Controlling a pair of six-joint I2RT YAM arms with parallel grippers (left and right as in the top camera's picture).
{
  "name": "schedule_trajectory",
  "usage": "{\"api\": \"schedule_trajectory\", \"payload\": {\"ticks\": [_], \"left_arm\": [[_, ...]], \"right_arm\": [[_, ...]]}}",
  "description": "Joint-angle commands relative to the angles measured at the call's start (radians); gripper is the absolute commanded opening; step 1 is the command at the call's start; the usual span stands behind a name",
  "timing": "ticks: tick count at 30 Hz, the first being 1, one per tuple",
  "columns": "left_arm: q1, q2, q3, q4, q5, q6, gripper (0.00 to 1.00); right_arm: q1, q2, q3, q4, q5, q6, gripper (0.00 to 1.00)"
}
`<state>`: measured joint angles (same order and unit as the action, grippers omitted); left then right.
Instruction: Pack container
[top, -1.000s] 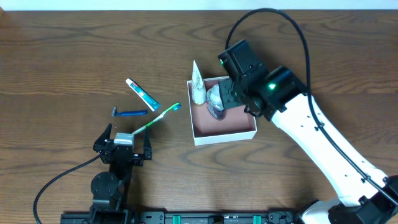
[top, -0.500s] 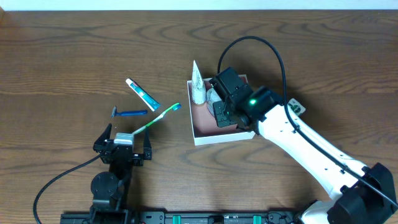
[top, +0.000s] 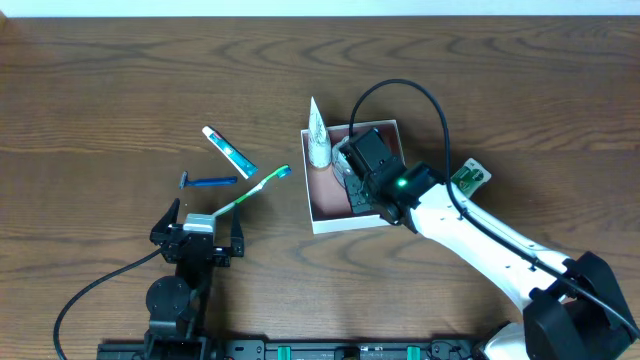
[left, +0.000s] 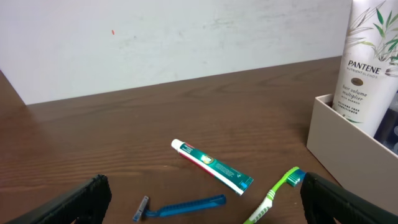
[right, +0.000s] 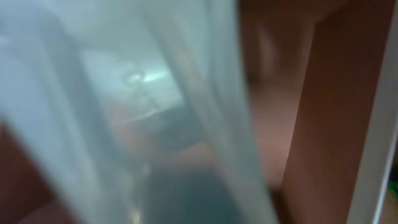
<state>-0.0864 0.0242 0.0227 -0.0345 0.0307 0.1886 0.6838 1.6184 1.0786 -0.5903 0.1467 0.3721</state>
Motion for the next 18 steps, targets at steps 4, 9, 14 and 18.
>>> {"api": "schedule_trajectory", "payload": {"ticks": [4, 9, 14, 18], "left_arm": [[-0.002, -0.001, -0.019, -0.035, -0.008, 0.013, 0.98], [-0.002, -0.001, -0.019, -0.035, -0.008, 0.013, 0.98], [-0.002, -0.001, -0.019, -0.035, -0.008, 0.013, 0.98], [-0.002, -0.001, -0.019, -0.035, -0.008, 0.013, 0.98]], "right_arm": [[0.005, 0.005, -0.057, 0.100, 0.030, -0.053, 0.01], [0.005, 0.005, -0.096, 0.196, 0.040, -0.056, 0.02], [0.005, 0.005, -0.118, 0.256, 0.065, -0.056, 0.01], [0.005, 0.005, -0.119, 0.278, 0.067, -0.056, 0.01]]}}
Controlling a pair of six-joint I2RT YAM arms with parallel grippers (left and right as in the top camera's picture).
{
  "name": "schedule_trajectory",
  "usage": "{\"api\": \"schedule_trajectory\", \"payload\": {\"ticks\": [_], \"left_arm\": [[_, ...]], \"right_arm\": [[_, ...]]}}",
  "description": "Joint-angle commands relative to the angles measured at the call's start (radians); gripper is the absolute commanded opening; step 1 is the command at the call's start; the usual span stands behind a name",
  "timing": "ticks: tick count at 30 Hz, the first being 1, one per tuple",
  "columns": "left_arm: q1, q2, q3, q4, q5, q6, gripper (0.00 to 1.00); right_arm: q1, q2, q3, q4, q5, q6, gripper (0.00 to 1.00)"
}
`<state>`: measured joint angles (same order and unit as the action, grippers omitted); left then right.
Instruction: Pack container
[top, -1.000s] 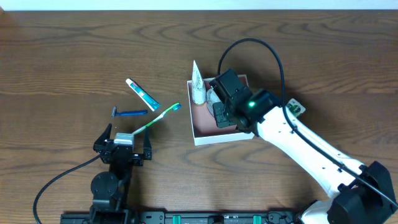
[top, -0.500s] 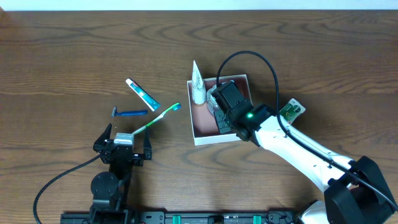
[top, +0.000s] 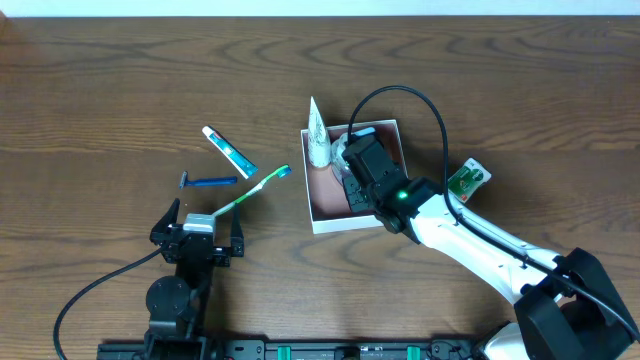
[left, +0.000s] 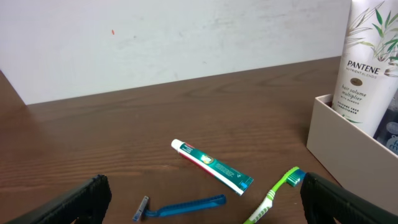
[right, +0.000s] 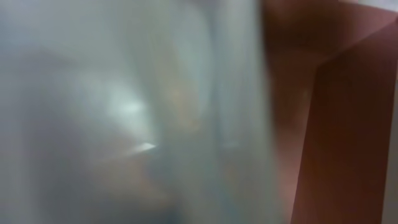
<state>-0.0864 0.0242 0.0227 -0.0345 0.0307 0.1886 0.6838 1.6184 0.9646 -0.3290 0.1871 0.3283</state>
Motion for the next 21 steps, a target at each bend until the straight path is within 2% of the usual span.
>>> {"api": "schedule_trajectory", "payload": {"ticks": [1, 21], "left_arm": [[-0.002, -0.001, -0.019, -0.035, -0.008, 0.013, 0.98], [-0.002, -0.001, -0.019, -0.035, -0.008, 0.013, 0.98]], "right_arm": [[0.005, 0.005, -0.005, 0.023, 0.026, -0.012, 0.01], [0.005, 0.005, -0.005, 0.121, 0.026, -0.012, 0.01]]}}
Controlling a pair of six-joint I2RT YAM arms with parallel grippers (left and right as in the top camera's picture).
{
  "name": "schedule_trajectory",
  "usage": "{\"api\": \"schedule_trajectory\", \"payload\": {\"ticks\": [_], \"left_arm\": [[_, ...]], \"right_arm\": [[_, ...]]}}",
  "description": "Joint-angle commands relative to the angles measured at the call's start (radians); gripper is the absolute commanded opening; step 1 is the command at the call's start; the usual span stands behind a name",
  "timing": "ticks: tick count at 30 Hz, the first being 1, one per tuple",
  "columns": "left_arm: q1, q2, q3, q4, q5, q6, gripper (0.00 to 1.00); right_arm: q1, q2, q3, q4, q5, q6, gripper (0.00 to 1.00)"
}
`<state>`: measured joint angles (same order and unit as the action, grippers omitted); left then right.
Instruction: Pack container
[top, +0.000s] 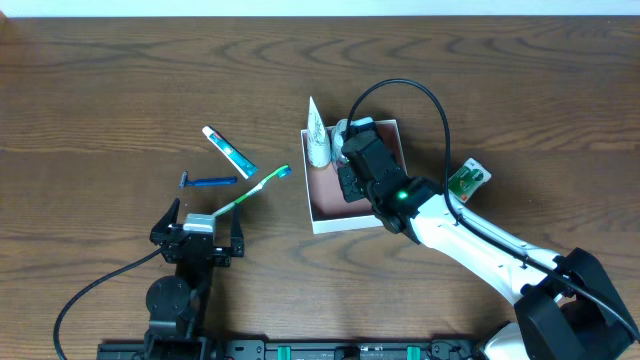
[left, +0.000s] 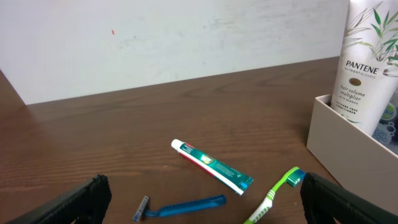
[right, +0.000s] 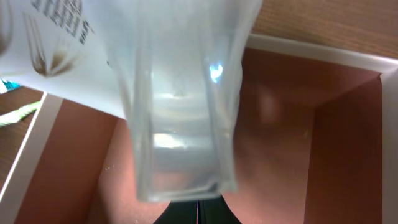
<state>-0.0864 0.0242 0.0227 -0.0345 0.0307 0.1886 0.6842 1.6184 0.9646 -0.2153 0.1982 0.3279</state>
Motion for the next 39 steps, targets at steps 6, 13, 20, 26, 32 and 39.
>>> {"api": "schedule_trajectory", "payload": {"ticks": [6, 13, 20, 26, 32, 39], "left_arm": [[-0.002, -0.001, -0.019, -0.035, -0.008, 0.013, 0.98], [-0.002, -0.001, -0.019, -0.035, -0.008, 0.013, 0.98], [-0.002, -0.001, -0.019, -0.035, -0.008, 0.013, 0.98], [-0.002, -0.001, -0.019, -0.035, -0.008, 0.013, 0.98], [-0.002, -0.001, -0.019, -0.035, -0.008, 0.013, 0.98], [-0.002, -0.001, -0.019, -0.035, -0.008, 0.013, 0.98]], "right_arm": [[0.003, 0.005, -0.005, 0.012, 0.015, -0.011, 0.01], [0.003, 0.005, -0.005, 0.050, 0.015, -0.012, 0.02], [0.006, 0.005, -0.005, 0.038, 0.000, -0.019, 0.03], [0.033, -0.006, -0.002, -0.022, -0.011, -0.018, 0.17], [0.078, -0.103, 0.013, -0.071, -0.011, -0.018, 0.27], [0.086, -0.284, 0.031, -0.246, -0.010, 0.035, 0.33]]}}
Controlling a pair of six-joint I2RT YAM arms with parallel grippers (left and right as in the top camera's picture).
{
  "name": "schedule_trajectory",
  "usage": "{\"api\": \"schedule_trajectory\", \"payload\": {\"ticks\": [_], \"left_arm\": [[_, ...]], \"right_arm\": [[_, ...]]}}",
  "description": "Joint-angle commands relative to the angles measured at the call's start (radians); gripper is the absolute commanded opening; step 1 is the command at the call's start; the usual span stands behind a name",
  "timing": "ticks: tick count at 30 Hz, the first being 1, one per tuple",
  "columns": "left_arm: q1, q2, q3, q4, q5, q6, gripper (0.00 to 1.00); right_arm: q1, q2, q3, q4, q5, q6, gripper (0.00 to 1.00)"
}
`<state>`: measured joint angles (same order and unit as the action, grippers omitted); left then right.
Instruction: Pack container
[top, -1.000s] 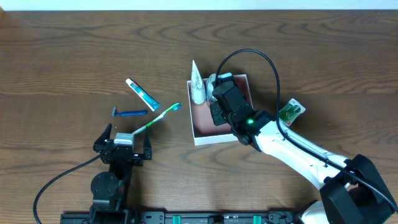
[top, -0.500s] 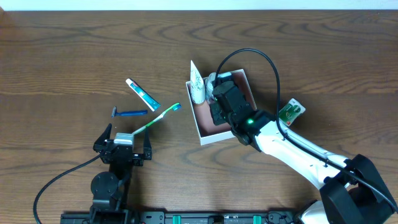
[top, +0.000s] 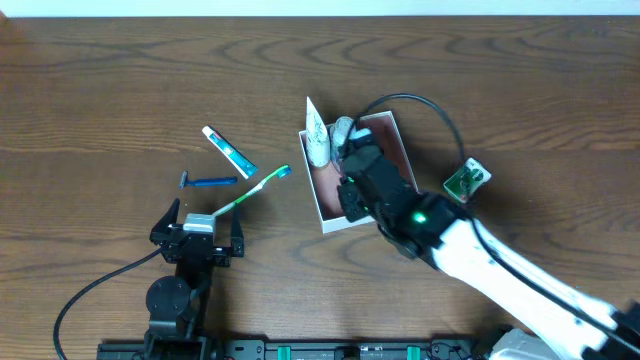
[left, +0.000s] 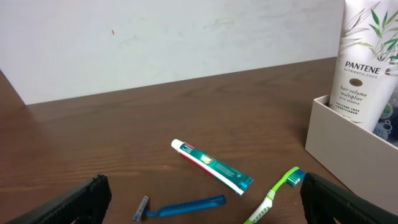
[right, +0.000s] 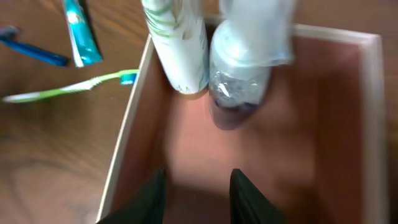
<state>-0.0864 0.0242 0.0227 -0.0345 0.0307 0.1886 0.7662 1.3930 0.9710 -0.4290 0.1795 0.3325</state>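
A white box with a brown inside (top: 382, 140) holds a white Pantene tube (right: 177, 43) and a clear bottle (right: 245, 68), side by side at its far end. My right gripper (right: 198, 186) is open and empty over the box's near half, apart from both. On the table to the left lie a toothpaste tube (left: 212, 167), a blue razor (left: 183, 206) and a green toothbrush (left: 273, 196). My left gripper (left: 202, 211) stands open and empty just short of them. A green packet (top: 466, 178) lies to the right of the box.
The box wall (left: 348, 146) rises at the right edge of the left wrist view, with the Pantene tube (left: 364, 62) behind it. The right arm (top: 480, 255) runs from the lower right across the table to the box.
The right gripper was pressed close to the clear bottle; now it sits back over the near half of the box, open, with the bottle standing free. The box has turned slightly.
The right gripper was down in the box, the clear bottle a blur filling its view at the first two moments. Then the bottle showed sharply against the white tube. Now the gripper is open and off it. The left arm and the loose items never moved.
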Motion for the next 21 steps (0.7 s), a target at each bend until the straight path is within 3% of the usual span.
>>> {"api": "schedule_trajectory", "payload": {"ticks": [1, 8, 14, 21], "left_arm": [[-0.002, -0.001, -0.019, -0.035, -0.008, 0.013, 0.98], [-0.002, -0.001, -0.019, -0.035, -0.008, 0.013, 0.98], [-0.002, -0.001, -0.019, -0.035, -0.008, 0.013, 0.98], [-0.002, -0.001, -0.019, -0.035, -0.008, 0.013, 0.98]], "right_arm": [[0.002, -0.074, 0.025, -0.059, 0.009, 0.031, 0.33], [-0.037, -0.084, 0.024, -0.211, 0.105, 0.121, 0.07], [-0.149, -0.084, 0.024, -0.245, 0.135, 0.206, 0.04], [-0.270, -0.084, 0.024, -0.242, 0.109, 0.184, 0.01]]}}
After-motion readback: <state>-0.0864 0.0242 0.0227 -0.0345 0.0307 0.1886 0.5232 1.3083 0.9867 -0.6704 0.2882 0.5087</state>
